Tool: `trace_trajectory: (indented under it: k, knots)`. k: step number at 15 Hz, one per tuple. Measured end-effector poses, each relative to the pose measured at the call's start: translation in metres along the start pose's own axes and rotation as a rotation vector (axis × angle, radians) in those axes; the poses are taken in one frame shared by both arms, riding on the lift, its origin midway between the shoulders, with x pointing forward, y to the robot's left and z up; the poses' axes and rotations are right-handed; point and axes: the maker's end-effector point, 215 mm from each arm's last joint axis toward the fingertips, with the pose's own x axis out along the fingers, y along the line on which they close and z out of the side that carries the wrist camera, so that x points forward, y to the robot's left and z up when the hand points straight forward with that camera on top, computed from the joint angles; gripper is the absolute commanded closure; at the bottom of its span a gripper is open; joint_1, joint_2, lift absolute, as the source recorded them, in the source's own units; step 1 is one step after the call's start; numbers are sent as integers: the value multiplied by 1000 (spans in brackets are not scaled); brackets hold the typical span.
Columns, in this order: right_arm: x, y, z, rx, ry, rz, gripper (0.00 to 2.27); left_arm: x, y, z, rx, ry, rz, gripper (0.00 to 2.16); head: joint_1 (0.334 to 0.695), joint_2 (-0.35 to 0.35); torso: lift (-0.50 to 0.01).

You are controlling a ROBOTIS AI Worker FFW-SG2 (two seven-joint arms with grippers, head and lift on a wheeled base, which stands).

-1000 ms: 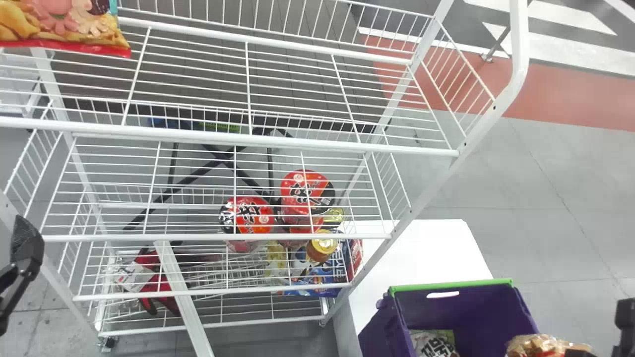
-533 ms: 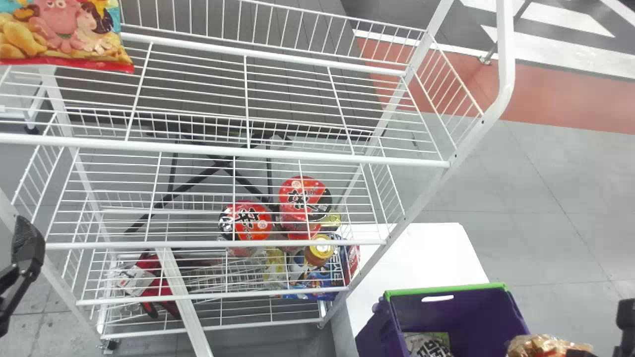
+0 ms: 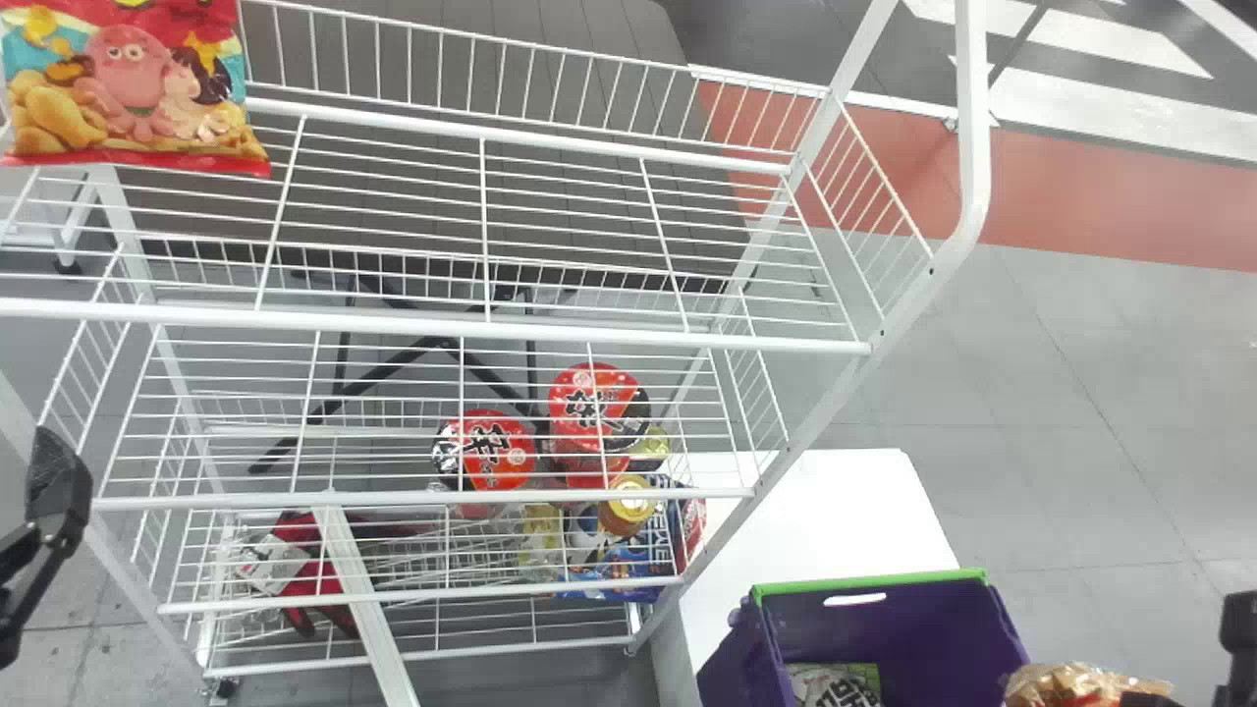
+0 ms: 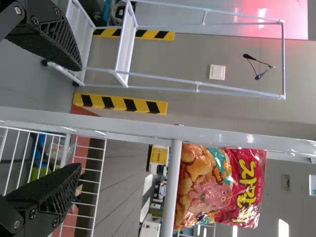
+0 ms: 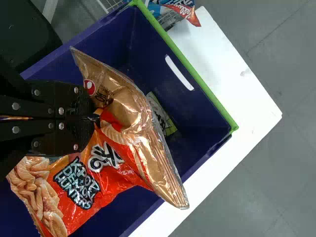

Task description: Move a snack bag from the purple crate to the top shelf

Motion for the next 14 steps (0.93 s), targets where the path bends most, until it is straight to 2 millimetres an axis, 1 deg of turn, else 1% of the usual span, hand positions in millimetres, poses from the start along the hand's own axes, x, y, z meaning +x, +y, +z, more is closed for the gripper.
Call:
trace_trajectory:
  k: [4,6,9,14]
  knots:
    - [-3,1,4,-5,-11,-1,2253,0,-5,0,1,0,-10,134,695,-350,-117]
    - [-6,7,6,-9,-20,29,2253,0,-8,0,4,3,-16,134,695,-350,-109]
    - [-8,4,5,-9,-21,28,2253,-1,-12,1,10,9,-22,134,695,-350,-97]
    - [-11,0,6,-3,-26,23,2253,-3,-12,2,14,11,-21,134,695,-350,-77]
